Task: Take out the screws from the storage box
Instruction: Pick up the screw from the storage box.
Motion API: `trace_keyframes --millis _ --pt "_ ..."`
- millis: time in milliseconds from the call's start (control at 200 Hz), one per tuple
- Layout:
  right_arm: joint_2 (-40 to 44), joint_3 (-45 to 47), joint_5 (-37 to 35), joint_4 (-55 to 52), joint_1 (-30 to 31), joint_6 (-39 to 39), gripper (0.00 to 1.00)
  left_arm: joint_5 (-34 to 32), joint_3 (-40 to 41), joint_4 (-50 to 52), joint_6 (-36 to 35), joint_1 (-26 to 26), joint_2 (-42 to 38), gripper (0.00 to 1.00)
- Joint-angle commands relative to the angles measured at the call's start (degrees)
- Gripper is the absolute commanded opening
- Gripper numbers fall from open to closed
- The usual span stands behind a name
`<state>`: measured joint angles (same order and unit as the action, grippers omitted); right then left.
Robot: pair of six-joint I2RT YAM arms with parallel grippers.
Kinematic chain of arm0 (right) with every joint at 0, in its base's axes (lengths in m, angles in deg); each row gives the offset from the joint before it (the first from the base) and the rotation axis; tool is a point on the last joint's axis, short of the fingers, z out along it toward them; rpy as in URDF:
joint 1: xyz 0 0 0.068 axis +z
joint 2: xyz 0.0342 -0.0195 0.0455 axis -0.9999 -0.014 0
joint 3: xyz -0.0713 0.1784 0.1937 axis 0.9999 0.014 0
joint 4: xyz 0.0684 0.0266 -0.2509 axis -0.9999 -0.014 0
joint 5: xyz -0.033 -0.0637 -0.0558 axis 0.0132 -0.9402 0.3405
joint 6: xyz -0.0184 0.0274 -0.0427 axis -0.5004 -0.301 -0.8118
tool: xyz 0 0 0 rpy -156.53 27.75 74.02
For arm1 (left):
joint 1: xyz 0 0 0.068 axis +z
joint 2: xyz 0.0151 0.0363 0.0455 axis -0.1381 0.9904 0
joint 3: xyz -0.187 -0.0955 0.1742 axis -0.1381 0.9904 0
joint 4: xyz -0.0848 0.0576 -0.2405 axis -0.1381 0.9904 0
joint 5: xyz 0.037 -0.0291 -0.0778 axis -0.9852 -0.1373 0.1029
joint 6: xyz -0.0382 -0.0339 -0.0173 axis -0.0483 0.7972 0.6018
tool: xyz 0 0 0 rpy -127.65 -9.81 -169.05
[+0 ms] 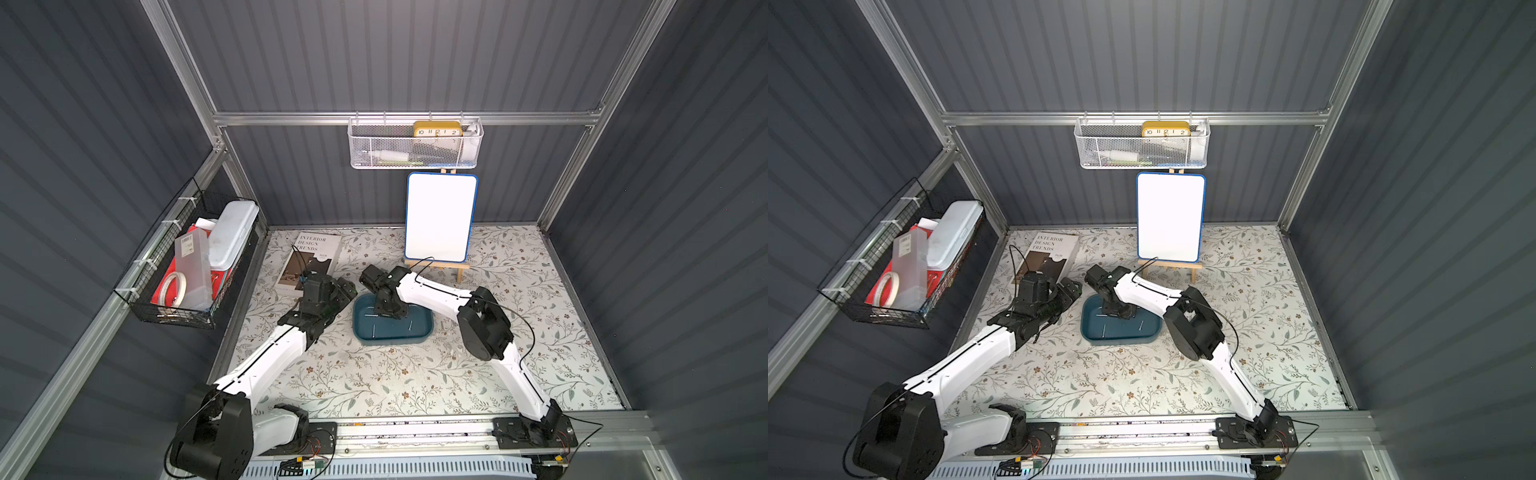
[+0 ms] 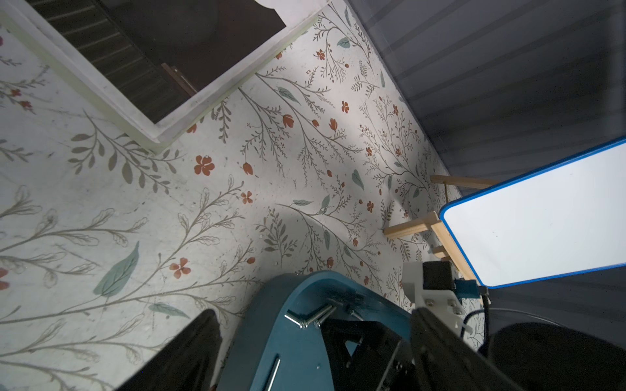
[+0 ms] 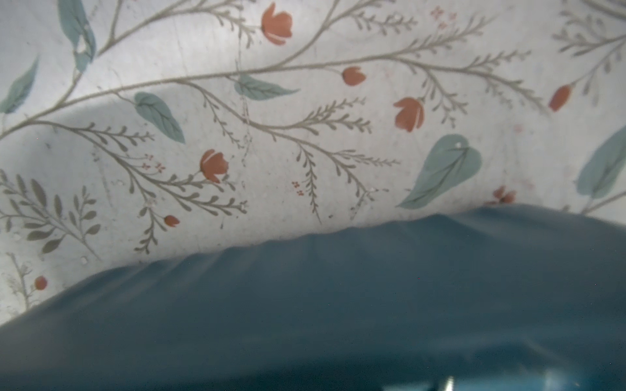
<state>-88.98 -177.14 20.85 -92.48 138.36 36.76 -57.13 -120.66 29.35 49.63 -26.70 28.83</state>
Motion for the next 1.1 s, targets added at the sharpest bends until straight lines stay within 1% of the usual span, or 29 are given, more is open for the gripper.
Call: trace_keyframes --millis 0,275,420,610,870,1096 --pt "-0.6 0.1 -0.8 0.7 -0.2 0.6 0.25 -0.7 0.4 1.3 0.5 0.2 -1.3 0.91" --pt "3.3 3.1 -1.9 4.7 -0.3 1.5 0.25 -1.5 0.0 2.2 0.6 0.2 -2.4 0.91" --pt "3.3 2.9 -2.0 5.5 -0.4 2.2 0.25 -1.7 -0.2 2.3 0.7 0.2 -2.2 0.91" --pt "3.9 3.3 -1.6 7.6 -0.5 2.2 0.29 -2.3 -0.4 2.7 1.2 0.3 -2.5 0.91" --pt "4.6 3.1 -1.9 7.7 -0.8 2.6 0.30 -2.8 -0.1 3.1 1.7 0.2 -2.8 0.91" --pt "2.6 2.4 0.4 7.1 -0.7 2.8 0.33 -2.4 0.2 3.1 1.9 0.2 -3.0 0.91"
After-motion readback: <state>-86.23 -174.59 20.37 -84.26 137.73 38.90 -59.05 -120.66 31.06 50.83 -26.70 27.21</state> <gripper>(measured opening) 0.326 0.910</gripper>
